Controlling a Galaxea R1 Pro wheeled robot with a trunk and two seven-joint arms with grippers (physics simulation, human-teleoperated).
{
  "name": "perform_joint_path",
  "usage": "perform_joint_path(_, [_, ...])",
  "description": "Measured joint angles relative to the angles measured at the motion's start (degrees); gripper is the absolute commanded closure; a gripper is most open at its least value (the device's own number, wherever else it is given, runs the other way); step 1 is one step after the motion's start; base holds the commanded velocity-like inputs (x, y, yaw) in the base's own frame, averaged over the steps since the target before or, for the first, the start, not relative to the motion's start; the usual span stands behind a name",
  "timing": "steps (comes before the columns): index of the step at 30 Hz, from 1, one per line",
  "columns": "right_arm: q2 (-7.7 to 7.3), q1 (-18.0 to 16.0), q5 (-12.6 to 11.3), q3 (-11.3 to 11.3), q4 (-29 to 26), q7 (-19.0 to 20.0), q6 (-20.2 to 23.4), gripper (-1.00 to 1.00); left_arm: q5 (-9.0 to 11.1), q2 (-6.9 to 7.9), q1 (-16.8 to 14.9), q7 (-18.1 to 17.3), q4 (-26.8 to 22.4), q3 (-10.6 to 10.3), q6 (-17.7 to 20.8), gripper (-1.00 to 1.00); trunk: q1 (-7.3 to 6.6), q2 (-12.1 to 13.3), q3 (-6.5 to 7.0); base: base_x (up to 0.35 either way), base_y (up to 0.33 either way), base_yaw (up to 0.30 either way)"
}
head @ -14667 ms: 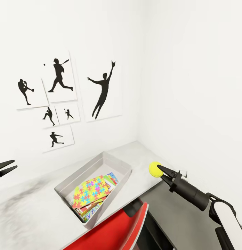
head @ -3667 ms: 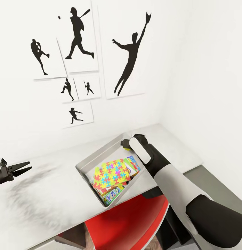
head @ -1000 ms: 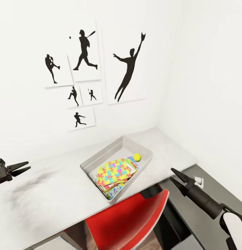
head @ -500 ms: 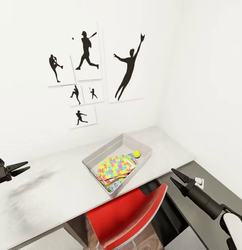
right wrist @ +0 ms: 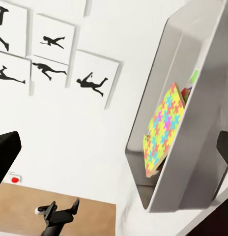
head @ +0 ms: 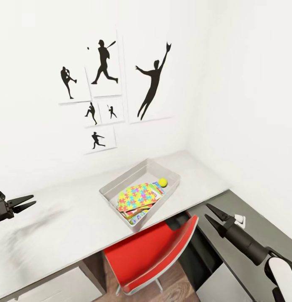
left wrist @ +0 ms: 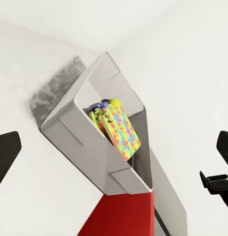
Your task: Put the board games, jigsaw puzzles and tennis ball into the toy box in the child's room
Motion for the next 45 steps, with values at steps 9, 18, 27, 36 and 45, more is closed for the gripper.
perform_joint_path(9, [-0.19,0.0,0.0,0.0,0.2,0.0,0.0,-1.0,-0.1,1.99,0.0,0.0,0.0,-0.1,0.4,-1.0,0.0,0.0,0.59,-0.002,0.0,-0.202])
perform_joint_path(18, [-0.05,0.0,0.0,0.0,0.2,0.1,0.0,-1.0,0.0,3.06,0.0,0.0,-0.2,0.0,2.1,-1.0,0.0,0.0,1.22,0.0,0.0,-0.209])
perform_joint_path(27, [0.12,0.0,0.0,0.1,0.2,0.1,0.0,-1.0,0.0,5.8,0.0,0.0,-2.2,-0.2,5.6,-1.0,0.0,0.0,1.85,0.0,0.0,-0.21])
perform_joint_path(36, [0.22,0.0,0.0,0.1,0.2,0.1,0.0,-1.0,0.0,6.69,0.0,0.0,-2.4,-0.2,6.1,-1.0,0.0,0.0,2.48,-0.015,0.0,-0.21])
perform_joint_path(45, [0.3,0.0,0.0,0.0,0.2,0.1,0.0,-1.0,0.0,6.66,0.0,0.0,-2.5,-0.2,6.1,-1.0,0.0,0.0,3.11,-0.157,0.0,-0.21])
